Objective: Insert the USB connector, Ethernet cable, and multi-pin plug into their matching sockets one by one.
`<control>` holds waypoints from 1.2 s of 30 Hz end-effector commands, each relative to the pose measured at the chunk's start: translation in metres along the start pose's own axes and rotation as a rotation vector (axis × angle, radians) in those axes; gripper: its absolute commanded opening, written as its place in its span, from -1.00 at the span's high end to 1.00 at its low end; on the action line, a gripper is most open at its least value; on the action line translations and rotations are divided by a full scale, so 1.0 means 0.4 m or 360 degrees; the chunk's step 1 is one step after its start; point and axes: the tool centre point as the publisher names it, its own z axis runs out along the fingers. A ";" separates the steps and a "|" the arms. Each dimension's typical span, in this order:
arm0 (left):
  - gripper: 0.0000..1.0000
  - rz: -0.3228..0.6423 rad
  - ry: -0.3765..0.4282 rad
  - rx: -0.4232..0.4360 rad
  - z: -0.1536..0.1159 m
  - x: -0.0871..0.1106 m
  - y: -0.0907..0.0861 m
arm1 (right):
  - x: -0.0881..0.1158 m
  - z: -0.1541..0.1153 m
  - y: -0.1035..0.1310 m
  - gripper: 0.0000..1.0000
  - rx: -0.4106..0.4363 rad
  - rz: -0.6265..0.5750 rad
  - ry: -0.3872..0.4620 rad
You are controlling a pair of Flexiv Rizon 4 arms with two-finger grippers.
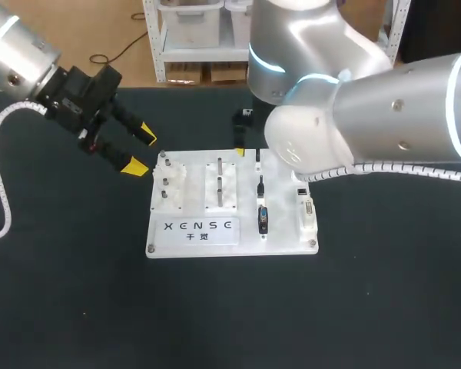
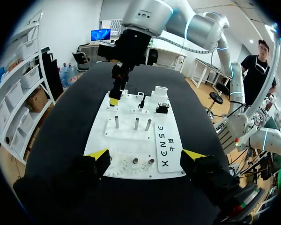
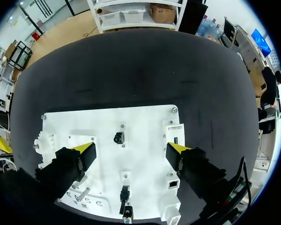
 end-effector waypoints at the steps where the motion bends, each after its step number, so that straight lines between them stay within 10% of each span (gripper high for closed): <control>1: -1.00 0.0004 -0.0001 0.0004 0.000 0.002 0.004 | -0.017 0.010 0.016 -1.00 0.0036 0.0012 0.0018; 10: -1.00 0.0004 -0.0001 0.0004 0.000 0.002 0.004 | -0.028 0.023 0.025 -1.00 0.0100 0.0013 0.0041; 15: -1.00 0.0004 -0.0001 0.0004 0.000 0.002 0.004 | -0.026 0.030 0.025 0.00 0.0114 0.0007 0.0045; 36: -1.00 0.0004 -0.0001 0.0004 0.000 0.002 0.004 | -0.025 0.046 0.035 0.75 0.0132 -0.0035 0.0049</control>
